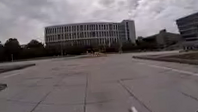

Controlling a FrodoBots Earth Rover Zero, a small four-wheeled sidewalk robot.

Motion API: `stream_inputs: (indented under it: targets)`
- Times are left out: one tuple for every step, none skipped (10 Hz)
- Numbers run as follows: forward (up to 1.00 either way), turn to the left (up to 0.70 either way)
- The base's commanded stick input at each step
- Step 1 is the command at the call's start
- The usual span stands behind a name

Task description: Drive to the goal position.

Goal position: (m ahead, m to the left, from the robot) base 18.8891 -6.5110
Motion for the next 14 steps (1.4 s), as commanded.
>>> stream_inputs:
  targets:
    - [0.7,0.0]
    - [0.7,0.0]
    - [0.7,0.0]
    - [0.7,0.0]
    - [0.7,0.0]
    - [0.7,0.0]
    - [0.7,0.0]
    - [0.7,0.0]
    - [0.7,0.0]
    - [0.7,0.0]
    - [0.7,0.0]
    - [0.7,0.0]
    - [0.7,0.0]
    - [0.7,0.0]
